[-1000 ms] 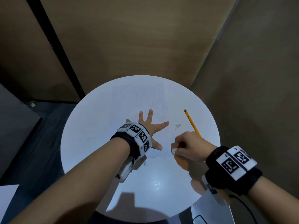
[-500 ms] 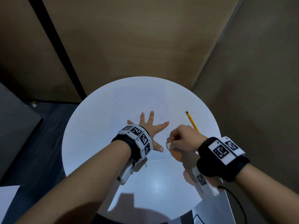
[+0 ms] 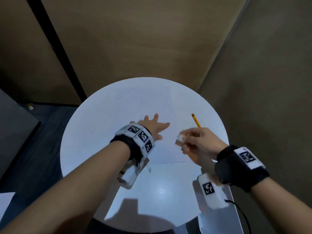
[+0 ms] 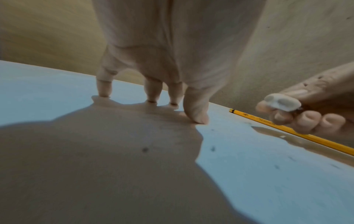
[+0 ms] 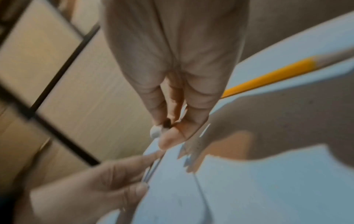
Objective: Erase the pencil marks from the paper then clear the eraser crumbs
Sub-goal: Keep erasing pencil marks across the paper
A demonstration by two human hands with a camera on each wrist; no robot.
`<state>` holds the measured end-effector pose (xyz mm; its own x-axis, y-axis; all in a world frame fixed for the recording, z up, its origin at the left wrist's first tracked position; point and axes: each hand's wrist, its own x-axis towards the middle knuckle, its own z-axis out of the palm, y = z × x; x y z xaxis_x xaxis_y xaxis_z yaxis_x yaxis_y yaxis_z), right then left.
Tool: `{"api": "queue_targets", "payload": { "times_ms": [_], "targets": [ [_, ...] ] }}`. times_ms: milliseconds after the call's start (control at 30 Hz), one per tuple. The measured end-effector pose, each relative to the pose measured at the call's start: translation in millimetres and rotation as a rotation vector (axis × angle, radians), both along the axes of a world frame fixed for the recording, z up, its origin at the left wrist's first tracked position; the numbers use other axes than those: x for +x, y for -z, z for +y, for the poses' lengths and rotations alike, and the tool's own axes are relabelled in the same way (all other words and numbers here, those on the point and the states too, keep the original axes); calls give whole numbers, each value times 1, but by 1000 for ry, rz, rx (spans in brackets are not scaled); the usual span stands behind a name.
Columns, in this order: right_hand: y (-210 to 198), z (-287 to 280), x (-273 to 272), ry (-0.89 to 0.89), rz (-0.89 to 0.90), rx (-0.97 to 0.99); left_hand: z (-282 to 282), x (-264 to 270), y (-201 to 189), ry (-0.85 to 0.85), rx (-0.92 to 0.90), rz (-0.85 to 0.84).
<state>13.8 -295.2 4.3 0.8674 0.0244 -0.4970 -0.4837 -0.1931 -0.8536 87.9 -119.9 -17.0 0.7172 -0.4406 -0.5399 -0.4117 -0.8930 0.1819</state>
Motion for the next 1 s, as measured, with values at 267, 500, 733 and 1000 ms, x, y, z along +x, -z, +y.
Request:
{"api": "queue_targets", "payload": {
  "times_ms": [267, 500, 733, 1000],
  "targets": [
    [-3, 9, 16, -45, 41, 51, 15, 12, 5, 42, -41, -90],
    [8, 22, 21, -462, -241, -661, 6, 2, 5, 147, 95, 40],
    [2, 16, 22, -584, -168, -599, 5, 0, 7, 131, 87, 67],
    [-2, 17, -1, -729, -231, -708, 5, -2, 5, 116, 82, 63]
  ]
}}
